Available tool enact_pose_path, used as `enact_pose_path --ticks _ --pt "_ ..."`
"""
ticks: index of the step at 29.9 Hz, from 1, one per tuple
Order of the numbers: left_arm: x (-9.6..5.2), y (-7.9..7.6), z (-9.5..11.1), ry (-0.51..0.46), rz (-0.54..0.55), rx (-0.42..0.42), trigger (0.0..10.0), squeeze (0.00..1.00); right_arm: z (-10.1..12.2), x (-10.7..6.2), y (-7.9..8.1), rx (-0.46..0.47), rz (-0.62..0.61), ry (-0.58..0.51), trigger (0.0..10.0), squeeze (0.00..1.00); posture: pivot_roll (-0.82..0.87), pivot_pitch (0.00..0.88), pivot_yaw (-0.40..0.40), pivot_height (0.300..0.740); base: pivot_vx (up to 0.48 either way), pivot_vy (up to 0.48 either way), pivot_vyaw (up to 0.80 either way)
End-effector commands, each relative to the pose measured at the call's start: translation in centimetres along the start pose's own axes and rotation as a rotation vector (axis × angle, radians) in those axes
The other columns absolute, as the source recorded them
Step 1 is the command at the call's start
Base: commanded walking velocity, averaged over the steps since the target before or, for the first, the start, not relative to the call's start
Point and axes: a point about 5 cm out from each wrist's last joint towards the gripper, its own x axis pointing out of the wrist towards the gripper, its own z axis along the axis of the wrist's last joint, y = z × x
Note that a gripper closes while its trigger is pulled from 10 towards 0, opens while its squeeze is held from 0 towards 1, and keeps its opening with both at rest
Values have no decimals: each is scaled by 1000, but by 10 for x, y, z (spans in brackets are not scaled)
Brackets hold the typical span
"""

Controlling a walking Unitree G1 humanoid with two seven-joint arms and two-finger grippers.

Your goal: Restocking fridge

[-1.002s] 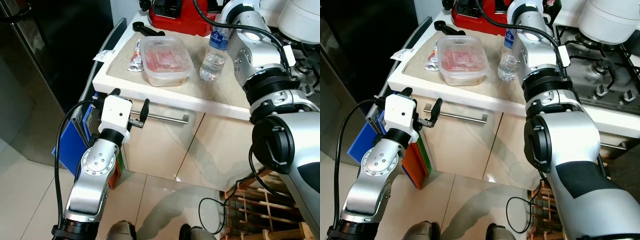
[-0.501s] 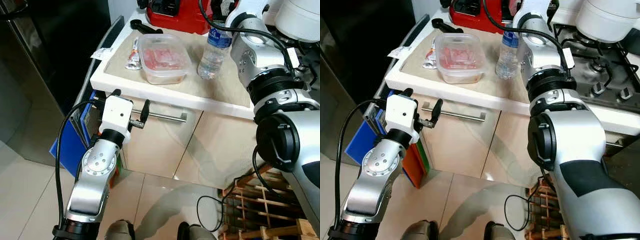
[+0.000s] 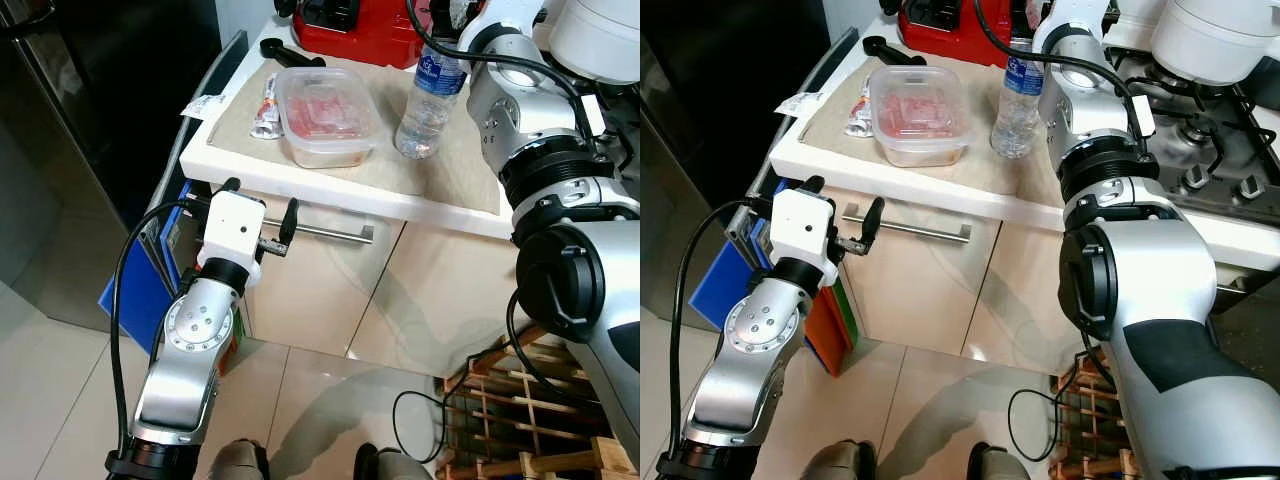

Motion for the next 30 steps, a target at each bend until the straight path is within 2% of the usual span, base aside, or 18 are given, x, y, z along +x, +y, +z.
enact_pose_path --ticks 1,2,3,8,22,28,30 --pt "1 -3 1 -1 -9 1 10000 0 11 3 -1 8 -8 -5 2824 0 183 136 -69 740 0 0 0" --pt "1 -3 1 -1 -9 1 10000 0 11 3 -1 8 -8 -5 2824 0 183 136 -69 740 0 0 0" --pt "1 -3 1 0 -9 2 10000 0 9 3 -1 25 -3 3 0 0 183 135 -70 740 0 0 0" --pt "2 -4 1 1 -7 3 10000 0 8 3 -3 39 -13 19 0 0 180 134 -71 740 0 0 0" --pt "5 -5 0 -2 -9 2 10000 0 26 5 -4 17 8 -42 0 0 163 117 -71 740 0 0 0" --pt "6 -6 -1 -3 -8 1 10000 0 25 5 -3 19 19 -40 0 0 162 114 -74 740 0 0 0" --pt "6 -6 -1 -3 -7 2 10000 0 22 5 -2 50 29 -15 0 0 161 112 -74 740 0 0 0"
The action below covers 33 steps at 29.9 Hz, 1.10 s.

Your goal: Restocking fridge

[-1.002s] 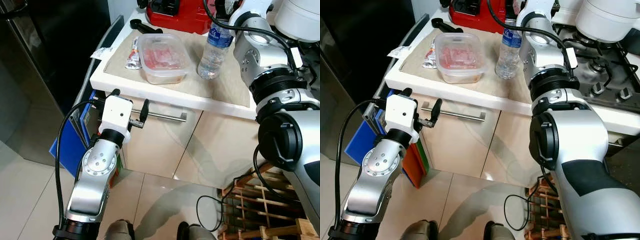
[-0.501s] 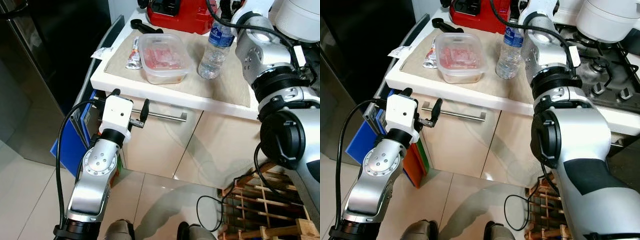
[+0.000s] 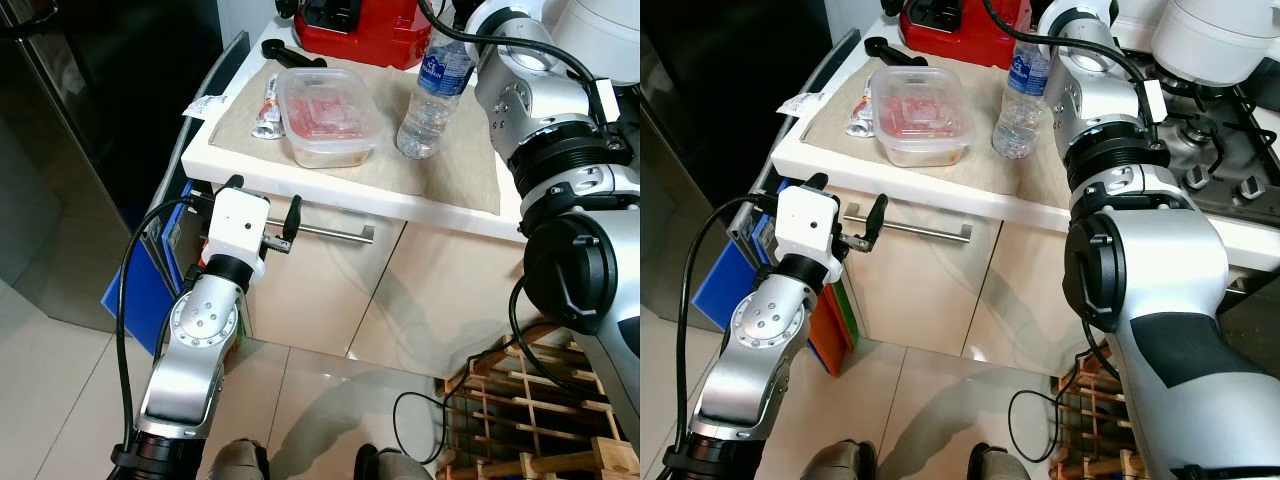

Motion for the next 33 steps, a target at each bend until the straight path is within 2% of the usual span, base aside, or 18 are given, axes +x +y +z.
enact_pose_path --ticks 1,5,14,16,20,21,26,28,30,32,33 --pt "1 -2 1 -8 -4 3 10000 0 9 2 -1 32 8 -15 0 0 161 112 -74 740 0 0 0" --pt "2 -2 1 -10 -3 5 10000 0 8 1 0 60 21 -3 0 0 162 111 -72 740 0 0 0" --pt "2 -2 0 -5 -2 13 10000 0 17 1 3 15 70 -77 0 0 159 112 -70 740 0 0 0" --pt "3 -2 -1 -3 -2 19 10000 0 22 -1 -3 -5 63 -141 0 0 156 108 -70 740 0 0 0" --pt "4 -2 -1 -2 -1 21 10000 0 27 -2 -7 -28 49 -183 0 0 156 108 -70 740 0 0 0" --pt "5 -3 -1 0 -2 23 10000 0 32 -3 -11 -57 28 -227 0 0 153 100 -69 740 0 0 0" --pt "7 -3 -2 5 0 26 10000 0 43 -6 -18 -95 4 -303 0 0 144 89 -70 740 0 0 0" --pt "10 -1 -2 -3 13 24 10000 0 55 -11 -24 -124 -2 -398 0 0 141 86 -71 740 0 0 0" --pt "10 -1 -2 -3 13 24 10000 0 55 -11 -24 -124 -2 -398 0 0 141 86 -71 740 0 0 0" --pt "12 -1 0 -8 22 26 10000 0 58 -22 -26 -172 6 -497 0 0 128 74 -70 740 0 0 0" --pt "12 -1 0 -8 22 26 10000 0 58 -22 -26 -172 6 -497 0 0 128 74 -70 740 0 0 0"
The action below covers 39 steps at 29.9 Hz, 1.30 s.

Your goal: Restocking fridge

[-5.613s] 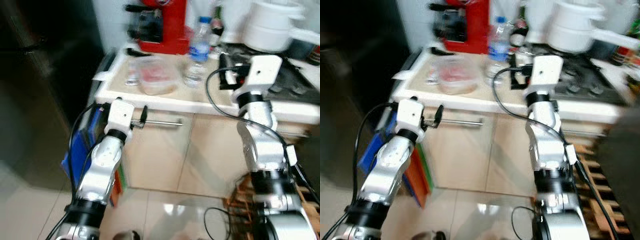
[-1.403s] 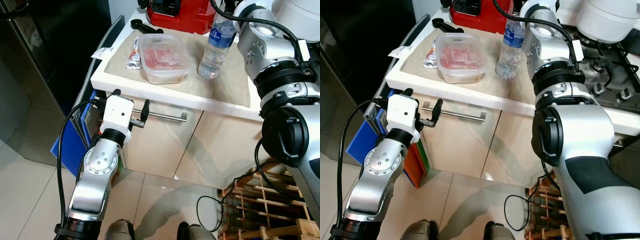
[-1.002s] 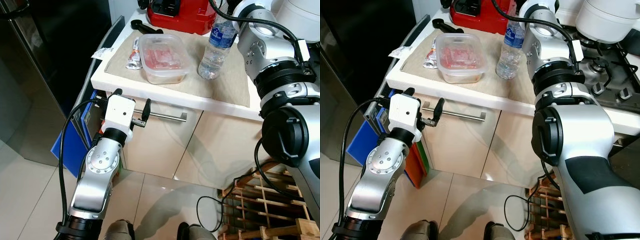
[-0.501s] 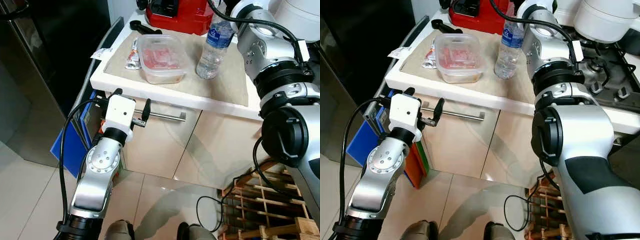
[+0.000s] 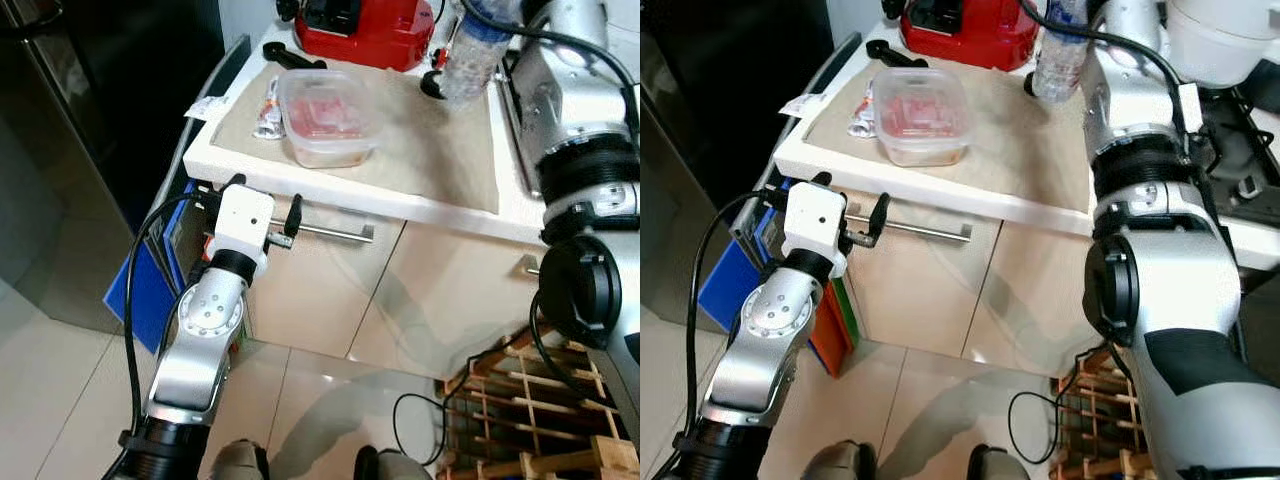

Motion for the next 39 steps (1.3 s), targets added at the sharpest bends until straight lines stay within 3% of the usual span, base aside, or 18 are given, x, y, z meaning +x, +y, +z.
enact_pose_path --ticks 1,8,11,22,39 --pt "2 0 1 -7 11 -1 10000 0 22 -10 -5 -68 -9 -160 0 0 115 64 -64 740 0 0 0" --pt "7 -1 4 -20 11 -17 10000 0 25 -32 -11 -101 -50 -239 0 0 103 47 -58 740 0 0 0" --pt "8 -1 3 -14 15 -31 10000 0 20 -40 -11 -101 -58 -219 0 0 97 42 -56 740 0 0 0" --pt "11 0 0 -11 24 -31 10000 0 22 -45 -11 -108 -62 -201 0 0 100 37 -59 740 -221 0 0" --pt "11 1 1 -25 18 -31 10000 0 27 -46 -6 -114 -54 -197 0 0 101 45 -58 740 0 0 0"
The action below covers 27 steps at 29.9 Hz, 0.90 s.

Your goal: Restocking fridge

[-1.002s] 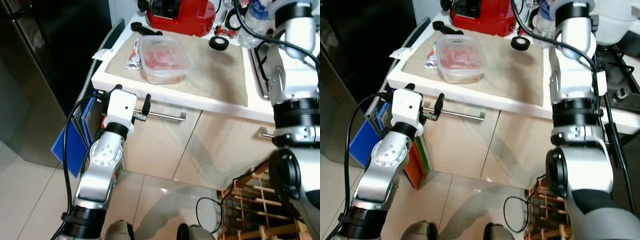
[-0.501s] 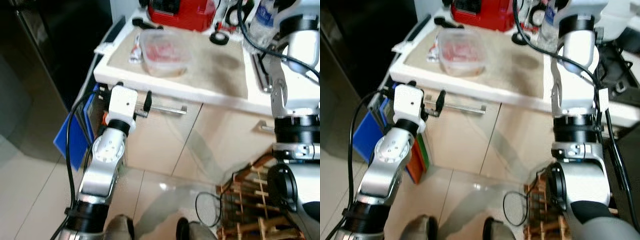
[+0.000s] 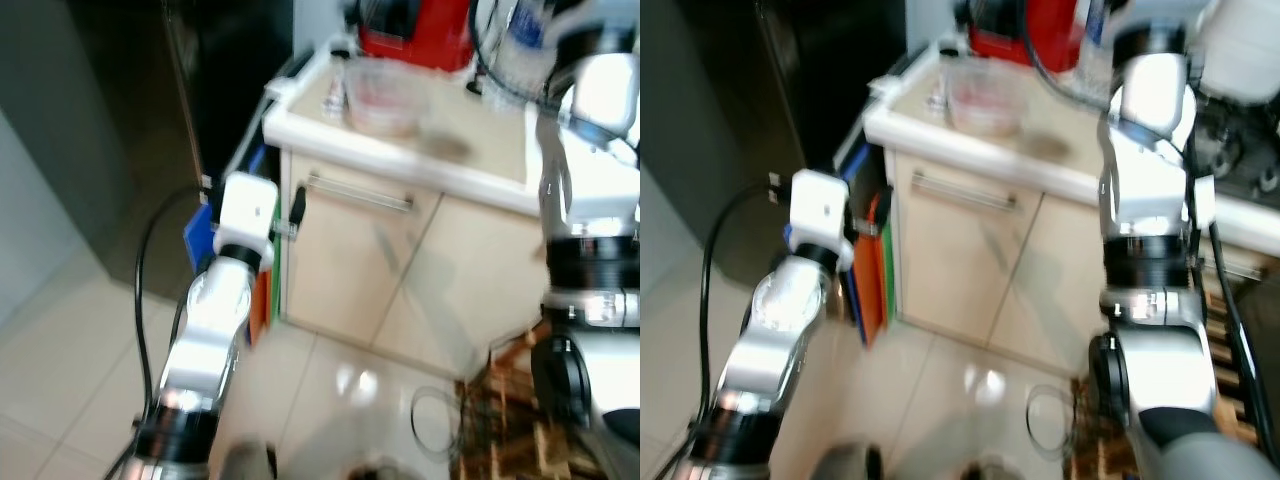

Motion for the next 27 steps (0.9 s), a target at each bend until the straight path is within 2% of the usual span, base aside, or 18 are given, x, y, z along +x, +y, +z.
enact_pose_path --ticks 1,15,27 --pt "2 -5 3 -10 -21 -15 10000 0 9 4 -9 -13 -25 -35 0 0 101 46 -57 740 0 0 0" --pt "-1 -7 4 -26 -43 -42 10000 0 -3 -2 -12 -4 -32 42 0 0 99 49 -52 740 0 0 0" --pt "-1 -8 3 -25 -57 -46 10000 0 -22 -16 -15 25 -32 154 0 0 96 51 -50 740 0 0 0"
